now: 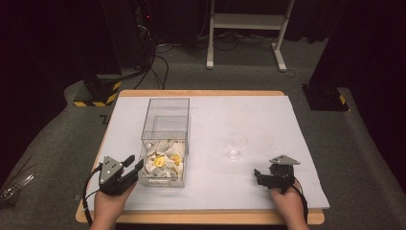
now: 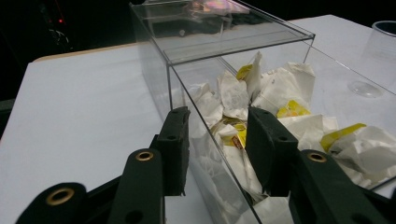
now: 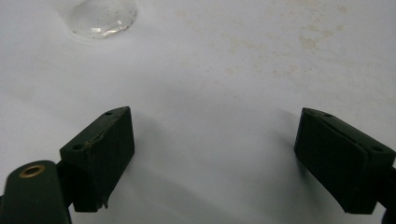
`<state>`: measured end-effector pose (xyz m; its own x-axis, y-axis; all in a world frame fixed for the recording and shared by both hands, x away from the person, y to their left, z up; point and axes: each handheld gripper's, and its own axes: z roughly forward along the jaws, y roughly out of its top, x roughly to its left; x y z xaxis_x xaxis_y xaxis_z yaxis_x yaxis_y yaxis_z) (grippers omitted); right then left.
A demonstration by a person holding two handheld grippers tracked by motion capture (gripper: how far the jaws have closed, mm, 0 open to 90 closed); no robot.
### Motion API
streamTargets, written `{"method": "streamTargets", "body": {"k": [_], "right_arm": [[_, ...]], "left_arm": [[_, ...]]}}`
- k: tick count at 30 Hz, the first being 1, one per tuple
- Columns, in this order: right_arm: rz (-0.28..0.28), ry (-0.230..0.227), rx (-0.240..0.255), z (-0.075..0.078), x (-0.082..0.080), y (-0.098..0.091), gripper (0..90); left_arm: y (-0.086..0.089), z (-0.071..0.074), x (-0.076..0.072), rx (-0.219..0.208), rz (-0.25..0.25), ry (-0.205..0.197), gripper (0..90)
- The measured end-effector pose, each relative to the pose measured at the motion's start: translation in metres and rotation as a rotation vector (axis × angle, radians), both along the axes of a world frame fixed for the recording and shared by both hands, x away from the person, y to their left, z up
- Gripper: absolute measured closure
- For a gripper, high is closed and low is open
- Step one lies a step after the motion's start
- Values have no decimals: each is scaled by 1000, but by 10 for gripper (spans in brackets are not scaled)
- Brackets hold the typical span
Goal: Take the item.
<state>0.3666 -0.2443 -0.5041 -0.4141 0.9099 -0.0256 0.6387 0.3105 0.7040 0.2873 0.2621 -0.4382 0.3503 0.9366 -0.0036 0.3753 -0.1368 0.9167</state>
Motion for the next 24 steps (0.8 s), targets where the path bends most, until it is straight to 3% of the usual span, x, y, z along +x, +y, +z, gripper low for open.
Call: {"method": "streamTargets", "body": {"k": [8,15,24], "right_arm": [[1,1,1,0,0,0,122],[0,2,5,0,1,0,120],[3,4,5,0,1,-1,119]], "left_arm": [[10,6,5,24,8,1,552],[23,5,6,17,32,-3,544],[42,-7,17,29,113,6,503]]}}
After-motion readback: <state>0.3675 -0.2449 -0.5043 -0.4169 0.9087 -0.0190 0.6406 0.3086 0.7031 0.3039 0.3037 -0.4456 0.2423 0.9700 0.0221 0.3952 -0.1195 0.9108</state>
